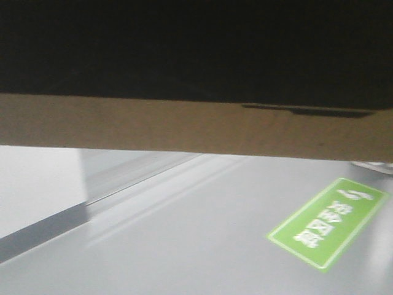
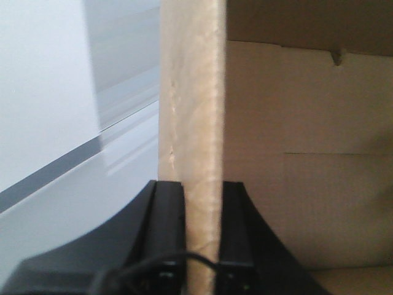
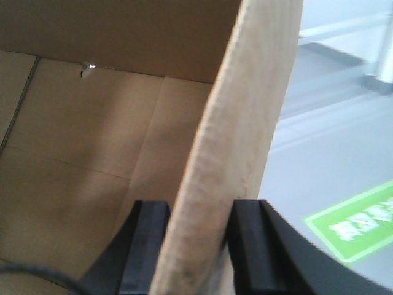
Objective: Grab box from left shelf to table start
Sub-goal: 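Keep holding the box with both grippers while driving toward the white table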
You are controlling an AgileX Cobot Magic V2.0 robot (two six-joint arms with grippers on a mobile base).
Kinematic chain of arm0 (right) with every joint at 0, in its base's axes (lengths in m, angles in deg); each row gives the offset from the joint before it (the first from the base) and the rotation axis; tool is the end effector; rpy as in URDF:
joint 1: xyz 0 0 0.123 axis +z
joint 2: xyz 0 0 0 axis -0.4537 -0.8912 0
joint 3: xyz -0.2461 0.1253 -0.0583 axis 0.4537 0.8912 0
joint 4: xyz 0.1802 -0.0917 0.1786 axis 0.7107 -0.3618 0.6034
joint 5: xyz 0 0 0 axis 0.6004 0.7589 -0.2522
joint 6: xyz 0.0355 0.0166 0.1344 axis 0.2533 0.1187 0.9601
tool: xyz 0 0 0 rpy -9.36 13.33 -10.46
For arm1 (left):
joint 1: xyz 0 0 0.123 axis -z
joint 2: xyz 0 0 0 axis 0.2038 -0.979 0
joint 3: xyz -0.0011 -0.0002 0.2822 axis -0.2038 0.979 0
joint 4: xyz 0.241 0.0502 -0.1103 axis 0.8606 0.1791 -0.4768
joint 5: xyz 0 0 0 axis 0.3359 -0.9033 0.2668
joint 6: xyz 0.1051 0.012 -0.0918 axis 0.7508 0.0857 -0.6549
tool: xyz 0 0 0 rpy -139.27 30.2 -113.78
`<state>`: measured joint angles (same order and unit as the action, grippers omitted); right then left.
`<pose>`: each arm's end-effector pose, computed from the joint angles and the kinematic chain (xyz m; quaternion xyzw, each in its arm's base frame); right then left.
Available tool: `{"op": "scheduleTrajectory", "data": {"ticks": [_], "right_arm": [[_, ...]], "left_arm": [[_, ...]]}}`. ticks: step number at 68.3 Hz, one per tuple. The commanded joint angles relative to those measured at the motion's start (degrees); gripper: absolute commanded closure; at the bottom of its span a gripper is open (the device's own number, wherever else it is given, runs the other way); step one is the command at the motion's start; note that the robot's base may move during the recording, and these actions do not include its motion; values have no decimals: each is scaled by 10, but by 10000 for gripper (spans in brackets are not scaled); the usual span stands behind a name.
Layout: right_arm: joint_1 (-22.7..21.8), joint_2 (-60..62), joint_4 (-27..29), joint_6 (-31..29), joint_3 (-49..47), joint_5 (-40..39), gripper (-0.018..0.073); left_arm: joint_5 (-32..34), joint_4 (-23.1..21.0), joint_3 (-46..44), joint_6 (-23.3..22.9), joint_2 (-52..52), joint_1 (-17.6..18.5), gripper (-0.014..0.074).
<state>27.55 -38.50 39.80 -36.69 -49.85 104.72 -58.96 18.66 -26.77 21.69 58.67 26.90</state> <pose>0.0409 0.0449 0.4406 -0.0794 0.7602 0.1490 0.6274 0.0229 -0.0037 0.4687 0.0611 0.7918 -0.1030 0.5989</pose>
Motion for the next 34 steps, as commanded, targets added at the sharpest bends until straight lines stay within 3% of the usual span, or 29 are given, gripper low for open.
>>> {"op": "scheduleTrajectory", "data": {"ticks": [1, 34], "right_arm": [[-1, -7, -36, -29, -16, -71, 500], [-1, -7, -36, -29, -16, -70, 500]], "left_arm": [[-27, 28, -21, -5, -6, 4, 688], [-27, 29, -21, -5, -6, 4, 688]]}}
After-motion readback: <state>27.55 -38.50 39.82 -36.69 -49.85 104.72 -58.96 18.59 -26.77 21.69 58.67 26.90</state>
